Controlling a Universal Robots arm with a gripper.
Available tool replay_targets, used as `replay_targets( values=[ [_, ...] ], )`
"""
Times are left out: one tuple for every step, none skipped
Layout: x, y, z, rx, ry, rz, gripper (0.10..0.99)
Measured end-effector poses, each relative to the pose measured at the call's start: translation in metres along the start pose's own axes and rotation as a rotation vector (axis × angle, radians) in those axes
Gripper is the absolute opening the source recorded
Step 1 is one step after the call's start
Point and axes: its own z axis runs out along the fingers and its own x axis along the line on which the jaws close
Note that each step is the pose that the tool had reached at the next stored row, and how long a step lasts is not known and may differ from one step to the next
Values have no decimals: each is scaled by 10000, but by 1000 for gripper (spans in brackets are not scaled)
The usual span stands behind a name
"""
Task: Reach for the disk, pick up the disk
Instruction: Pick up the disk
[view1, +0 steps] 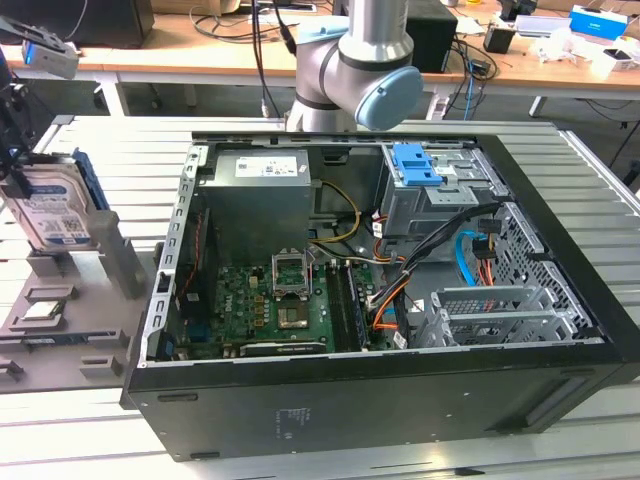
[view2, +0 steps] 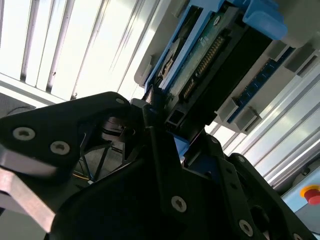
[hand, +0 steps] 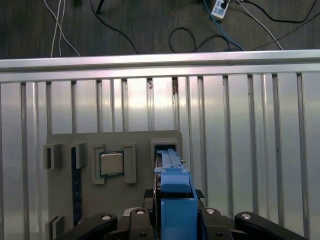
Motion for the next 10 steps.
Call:
replay_targets(
  values=[
    [-1,-1,-19,0,0,0,369],
    [-1,-1,-33,0,0,0,369],
    [-1,-1,-45,0,0,0,369],
    [-1,-1,-59,0,0,0,369],
    [-2,-2,-81,0,0,1,369],
    [-2,-3,-105,0,0,0,369],
    [-2,-4,-147,0,0,0,369],
    [-2,-5,-161,0,0,0,369],
    [-2,-5,-175,0,-1,0,369],
    [-3,-6,-199,0,0,0,369]
  ],
)
